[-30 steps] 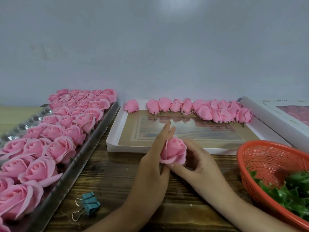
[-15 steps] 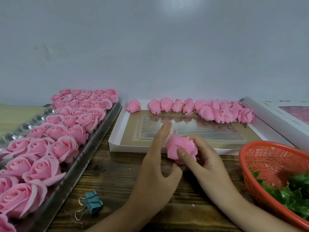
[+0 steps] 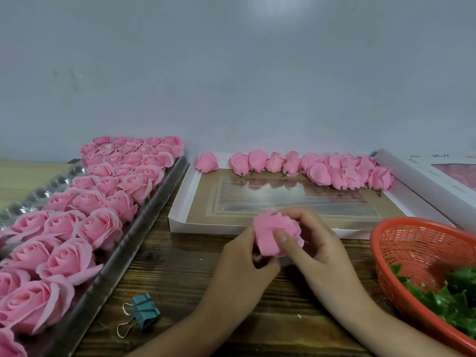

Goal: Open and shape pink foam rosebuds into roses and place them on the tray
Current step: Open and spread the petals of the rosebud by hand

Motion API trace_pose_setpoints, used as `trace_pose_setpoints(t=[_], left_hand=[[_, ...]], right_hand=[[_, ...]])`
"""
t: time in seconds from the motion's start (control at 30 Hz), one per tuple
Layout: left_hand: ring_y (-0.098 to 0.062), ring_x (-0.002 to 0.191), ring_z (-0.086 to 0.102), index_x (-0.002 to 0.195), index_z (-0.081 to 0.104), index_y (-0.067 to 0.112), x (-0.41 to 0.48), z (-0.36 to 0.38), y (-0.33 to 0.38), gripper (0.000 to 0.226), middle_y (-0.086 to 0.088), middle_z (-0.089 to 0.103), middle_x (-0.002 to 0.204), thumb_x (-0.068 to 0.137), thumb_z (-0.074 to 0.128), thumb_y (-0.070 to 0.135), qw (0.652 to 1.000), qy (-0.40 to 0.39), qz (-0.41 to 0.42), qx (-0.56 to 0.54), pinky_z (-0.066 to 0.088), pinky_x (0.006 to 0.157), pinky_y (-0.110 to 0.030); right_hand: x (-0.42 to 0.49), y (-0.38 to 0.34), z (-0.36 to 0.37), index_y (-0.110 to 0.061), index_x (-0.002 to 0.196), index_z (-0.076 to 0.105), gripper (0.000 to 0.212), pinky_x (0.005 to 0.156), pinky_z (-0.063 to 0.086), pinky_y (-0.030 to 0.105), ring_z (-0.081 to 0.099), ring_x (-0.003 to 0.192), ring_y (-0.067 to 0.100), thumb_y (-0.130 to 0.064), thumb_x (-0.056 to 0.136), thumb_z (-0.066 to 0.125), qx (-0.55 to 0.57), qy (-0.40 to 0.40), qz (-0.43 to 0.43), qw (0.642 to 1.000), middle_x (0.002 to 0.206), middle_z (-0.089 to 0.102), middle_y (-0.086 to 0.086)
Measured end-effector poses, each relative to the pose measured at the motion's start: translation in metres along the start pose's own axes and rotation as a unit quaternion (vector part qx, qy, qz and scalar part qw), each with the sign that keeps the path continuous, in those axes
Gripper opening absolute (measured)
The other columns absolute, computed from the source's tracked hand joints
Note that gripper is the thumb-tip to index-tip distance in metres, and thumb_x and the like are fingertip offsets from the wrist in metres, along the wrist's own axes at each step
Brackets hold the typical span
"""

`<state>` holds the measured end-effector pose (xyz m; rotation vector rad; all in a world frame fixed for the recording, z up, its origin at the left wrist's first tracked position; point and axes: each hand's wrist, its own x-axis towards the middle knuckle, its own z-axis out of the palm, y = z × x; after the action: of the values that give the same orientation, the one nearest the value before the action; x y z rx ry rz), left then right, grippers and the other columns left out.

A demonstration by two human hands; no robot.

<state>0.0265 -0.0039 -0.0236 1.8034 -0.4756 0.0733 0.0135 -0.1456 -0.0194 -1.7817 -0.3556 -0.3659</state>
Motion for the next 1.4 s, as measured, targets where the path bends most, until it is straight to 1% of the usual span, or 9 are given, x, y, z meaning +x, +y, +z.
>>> trace_pose_setpoints(t=[0.23, 0.33, 0.43, 0.53, 0.67, 0.83, 1.03, 1.2, 1.4], left_hand=[[0.006, 0.075, 0.062, 0.074, 0.063, 0.055, 0.003, -0.003, 0.007, 0.033, 0.026, 0.066, 0.078, 0.080, 0.071, 0.023, 0.999, -0.016, 0.025, 0.023, 0.043, 0.063, -0.004], [0.003, 0.071, 0.061, 0.073, 0.064, 0.034, 0.004, -0.003, 0.007, 0.017, 0.018, 0.065, 0.073, 0.077, 0.073, 0.020, 1.000, -0.024, 0.014, -0.005, 0.042, 0.061, -0.006], [0.009, 0.071, 0.061, 0.076, 0.058, 0.033, 0.002, -0.004, 0.005, 0.030, 0.027, 0.065, 0.072, 0.076, 0.071, 0.006, 1.000, -0.026, -0.002, -0.014, 0.042, 0.058, -0.004], [0.016, 0.067, 0.059, 0.076, 0.055, 0.037, -0.003, -0.005, 0.004, 0.047, 0.036, 0.062, 0.070, 0.075, 0.063, -0.010, 0.998, -0.007, -0.033, -0.048, 0.043, 0.054, -0.001], [0.002, 0.069, 0.062, 0.073, 0.057, 0.022, 0.008, -0.003, -0.002, 0.034, 0.017, 0.066, 0.063, 0.082, 0.058, -0.011, 0.995, -0.047, -0.070, -0.049, 0.047, 0.066, -0.012], [0.008, 0.061, 0.060, 0.059, 0.061, 0.032, 0.011, -0.003, 0.003, 0.031, 0.025, 0.063, 0.060, 0.075, 0.073, 0.008, 0.999, 0.021, -0.019, -0.037, 0.043, 0.055, -0.005], [0.002, 0.064, 0.061, 0.069, 0.064, 0.029, 0.007, -0.003, 0.001, 0.025, 0.016, 0.067, 0.066, 0.071, 0.078, 0.009, 0.998, 0.057, 0.010, -0.036, 0.045, 0.058, -0.008], [-0.005, 0.073, 0.065, 0.077, 0.067, 0.027, 0.008, -0.005, 0.003, 0.025, 0.008, 0.071, 0.071, 0.068, 0.079, 0.007, 0.998, 0.056, -0.003, -0.042, 0.049, 0.064, -0.011], [0.003, 0.065, 0.062, 0.078, 0.071, 0.019, 0.007, -0.004, 0.007, 0.018, 0.009, 0.070, 0.067, 0.073, 0.076, 0.002, 0.997, 0.026, 0.002, -0.072, 0.045, 0.061, -0.009]], right_hand=[[-0.002, -0.006, 0.002, -0.034, 0.101, 0.064, 0.016, 0.080, 0.047, 0.017, 0.065, 0.094, 0.013, -0.039, 0.086, 0.064, -0.022, -0.047, -0.041, 0.998, 0.099, 0.069, -0.008], [-0.002, -0.006, 0.003, -0.028, 0.105, 0.068, 0.020, 0.085, 0.045, 0.017, 0.063, 0.102, 0.016, -0.033, 0.085, 0.066, -0.061, -0.056, -0.078, 0.994, 0.103, 0.066, -0.009], [-0.003, -0.007, 0.002, -0.029, 0.109, 0.069, 0.027, 0.087, 0.044, 0.015, 0.059, 0.109, 0.015, -0.036, 0.083, 0.069, -0.087, -0.043, -0.090, 0.991, 0.109, 0.061, -0.011], [-0.004, -0.007, 0.003, -0.037, 0.117, 0.063, 0.038, 0.080, 0.045, 0.017, 0.060, 0.099, 0.015, -0.040, 0.080, 0.071, -0.090, -0.027, -0.088, 0.992, 0.110, 0.059, -0.011], [-0.006, -0.005, 0.002, -0.038, 0.119, 0.057, 0.047, 0.078, 0.046, 0.021, 0.059, 0.082, 0.016, -0.043, 0.075, 0.075, -0.053, -0.006, -0.061, 0.997, 0.094, 0.058, -0.014], [-0.006, -0.007, 0.002, -0.032, 0.116, 0.059, 0.032, 0.076, 0.046, 0.021, 0.059, 0.080, 0.016, -0.036, 0.085, 0.065, -0.007, -0.009, -0.068, 0.998, 0.086, 0.058, -0.014], [-0.006, -0.006, 0.002, -0.032, 0.112, 0.060, 0.029, 0.077, 0.051, 0.041, 0.063, 0.081, 0.021, -0.022, 0.086, 0.053, 0.044, -0.010, -0.053, 0.998, 0.084, 0.065, 0.000], [-0.005, -0.007, 0.004, -0.033, 0.111, 0.059, 0.034, 0.080, 0.055, 0.044, 0.067, 0.082, 0.019, -0.015, 0.082, 0.064, 0.011, -0.014, -0.069, 0.997, 0.095, 0.067, -0.002], [-0.004, -0.009, 0.005, -0.031, 0.109, 0.059, 0.037, 0.078, 0.055, 0.040, 0.064, 0.077, 0.019, -0.017, 0.076, 0.067, 0.030, -0.014, -0.077, 0.997, 0.095, 0.066, -0.004]])
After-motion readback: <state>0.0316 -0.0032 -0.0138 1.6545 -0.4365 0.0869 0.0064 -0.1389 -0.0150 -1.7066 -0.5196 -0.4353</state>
